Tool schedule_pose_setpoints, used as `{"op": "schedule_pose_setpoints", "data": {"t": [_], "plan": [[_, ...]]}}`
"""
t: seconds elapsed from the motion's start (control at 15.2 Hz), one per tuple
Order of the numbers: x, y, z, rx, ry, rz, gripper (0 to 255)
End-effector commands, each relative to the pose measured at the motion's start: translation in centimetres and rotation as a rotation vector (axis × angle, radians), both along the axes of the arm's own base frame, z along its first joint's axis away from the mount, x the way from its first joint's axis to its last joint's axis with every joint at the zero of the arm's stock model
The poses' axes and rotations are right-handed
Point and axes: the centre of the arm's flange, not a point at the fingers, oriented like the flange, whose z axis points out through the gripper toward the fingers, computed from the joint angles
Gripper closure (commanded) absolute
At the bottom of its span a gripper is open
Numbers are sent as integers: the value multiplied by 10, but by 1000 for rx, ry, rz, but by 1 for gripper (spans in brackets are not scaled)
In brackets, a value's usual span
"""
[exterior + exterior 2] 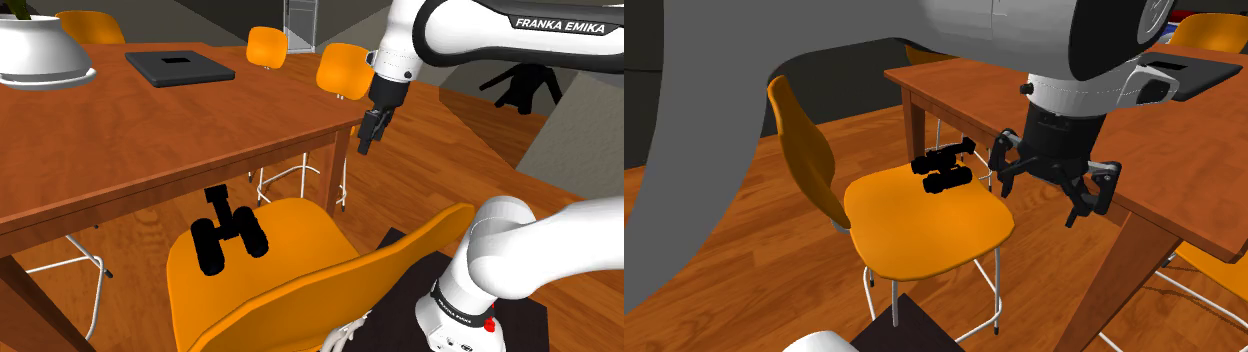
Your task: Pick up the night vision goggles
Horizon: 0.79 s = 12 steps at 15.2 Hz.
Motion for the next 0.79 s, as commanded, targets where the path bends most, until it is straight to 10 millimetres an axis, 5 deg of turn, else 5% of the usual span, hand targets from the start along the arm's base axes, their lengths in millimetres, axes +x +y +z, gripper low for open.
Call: {"op": "schedule_pose_setpoints", "data": {"t": [0.0, 0.73], "plan": [[0, 0, 0, 0, 0, 0, 0], [49, 138, -26, -5, 11, -191, 0]]}}
